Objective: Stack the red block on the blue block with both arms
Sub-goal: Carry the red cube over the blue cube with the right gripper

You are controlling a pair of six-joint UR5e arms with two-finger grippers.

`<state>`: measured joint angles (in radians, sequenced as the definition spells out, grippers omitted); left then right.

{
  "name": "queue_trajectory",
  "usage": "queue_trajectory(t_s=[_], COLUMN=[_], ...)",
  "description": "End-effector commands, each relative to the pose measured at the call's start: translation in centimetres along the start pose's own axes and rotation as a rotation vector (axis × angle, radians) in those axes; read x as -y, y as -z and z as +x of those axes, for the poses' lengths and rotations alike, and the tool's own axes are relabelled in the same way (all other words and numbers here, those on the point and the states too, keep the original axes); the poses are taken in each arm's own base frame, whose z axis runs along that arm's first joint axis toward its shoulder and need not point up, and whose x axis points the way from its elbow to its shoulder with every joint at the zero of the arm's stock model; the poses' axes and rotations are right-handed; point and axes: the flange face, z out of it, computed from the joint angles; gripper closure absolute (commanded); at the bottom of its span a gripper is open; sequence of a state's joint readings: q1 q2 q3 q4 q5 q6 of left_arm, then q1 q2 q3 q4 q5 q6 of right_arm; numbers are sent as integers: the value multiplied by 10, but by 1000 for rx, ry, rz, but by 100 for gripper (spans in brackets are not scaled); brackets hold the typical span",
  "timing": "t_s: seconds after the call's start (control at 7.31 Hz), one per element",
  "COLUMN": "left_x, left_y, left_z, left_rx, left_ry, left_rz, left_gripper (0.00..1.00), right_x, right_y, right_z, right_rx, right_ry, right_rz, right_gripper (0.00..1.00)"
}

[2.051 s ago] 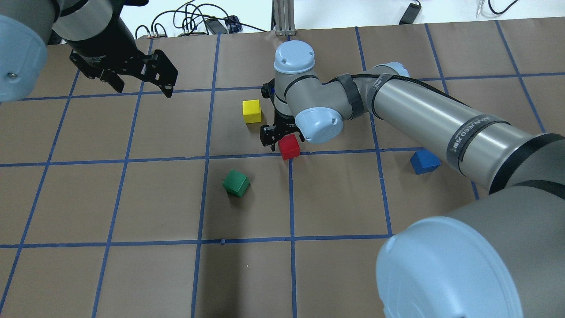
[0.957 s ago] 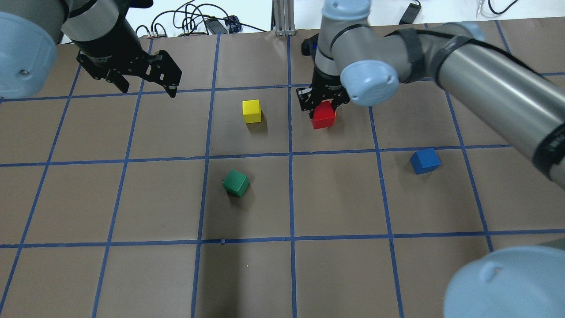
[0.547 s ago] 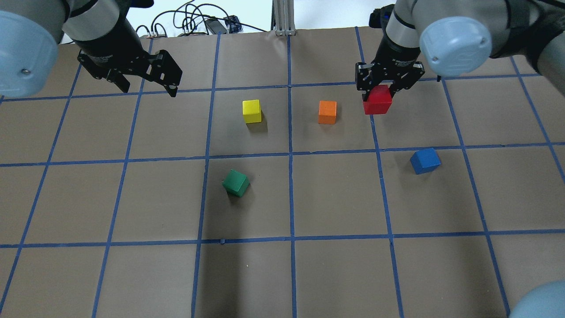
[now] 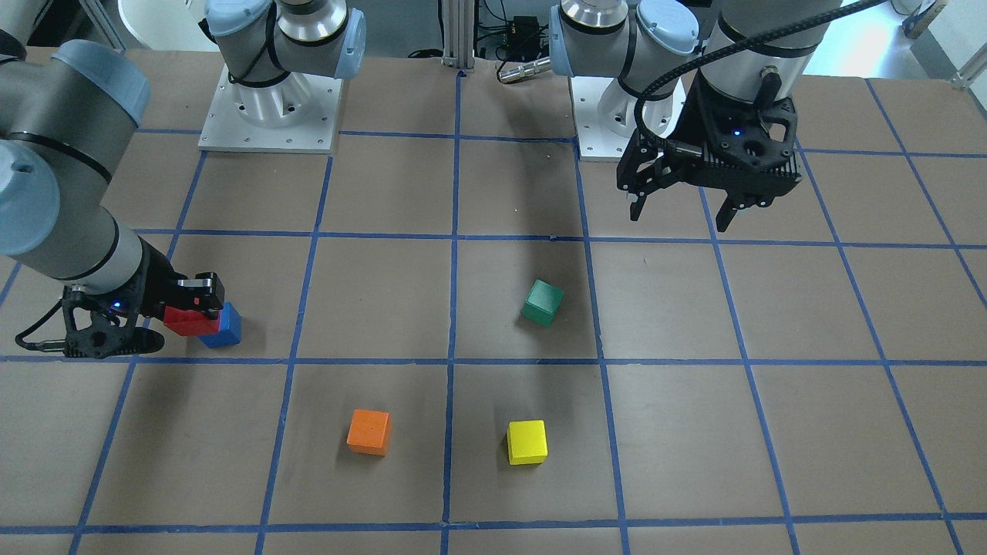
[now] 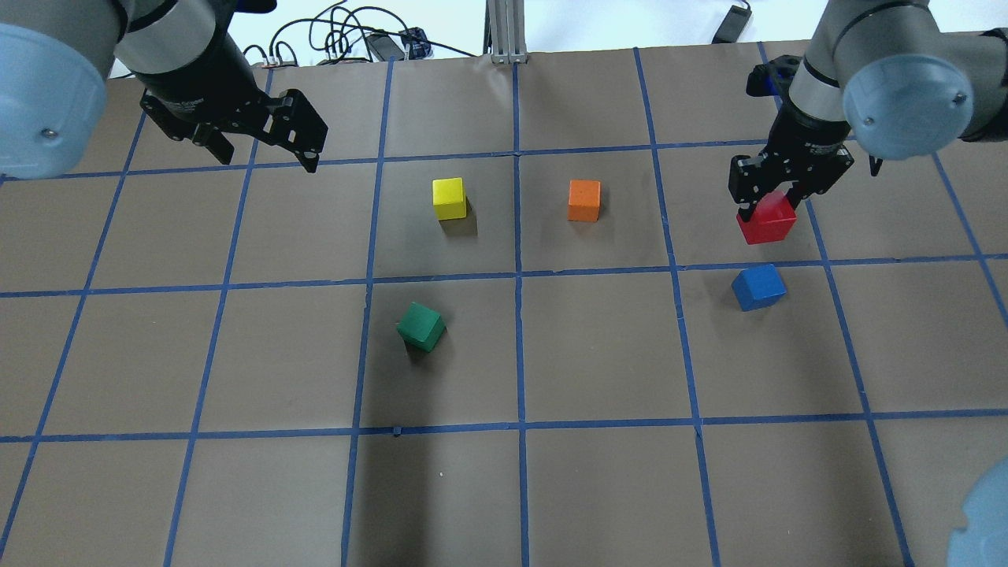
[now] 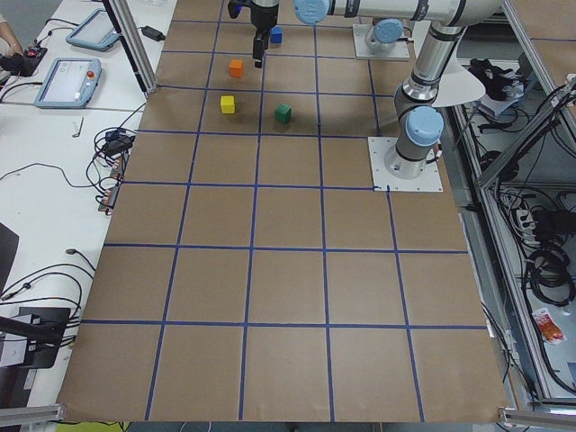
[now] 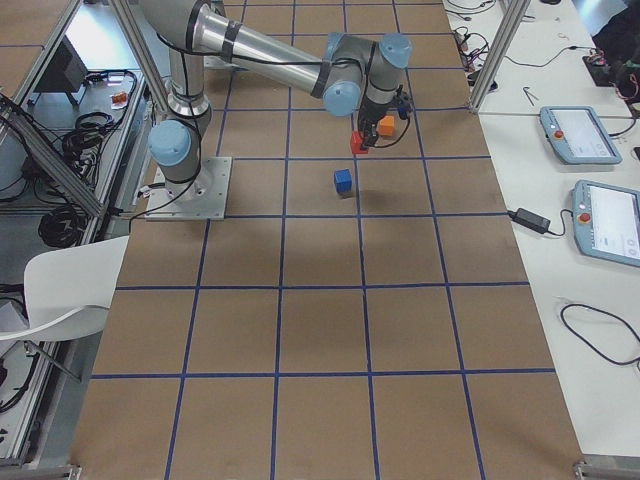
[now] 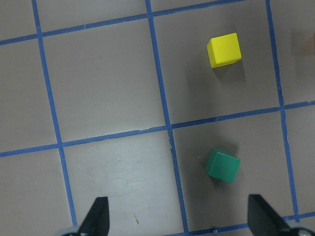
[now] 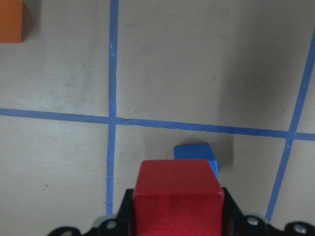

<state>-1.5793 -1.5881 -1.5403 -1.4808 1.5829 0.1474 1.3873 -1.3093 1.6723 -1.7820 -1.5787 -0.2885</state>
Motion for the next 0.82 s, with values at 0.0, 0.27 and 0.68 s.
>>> queue_trajectory(t_s=[0.0, 0.27, 0.68], left_x=[-2, -2, -2], left_y=[0, 0, -2], left_z=[2, 1, 1], left_rx=[-2, 0, 8], left_ry=[-2, -2, -7], left_rz=[0, 0, -6], left_gripper=[0, 0, 0], right_x=[-5, -12, -23], right_y=[-23, -40, -65], right_z=[11, 9, 16], right_rx=[-11, -6, -8], right_ry=[31, 55, 90], right_rz=[20, 4, 18], right_gripper=[100, 100, 100])
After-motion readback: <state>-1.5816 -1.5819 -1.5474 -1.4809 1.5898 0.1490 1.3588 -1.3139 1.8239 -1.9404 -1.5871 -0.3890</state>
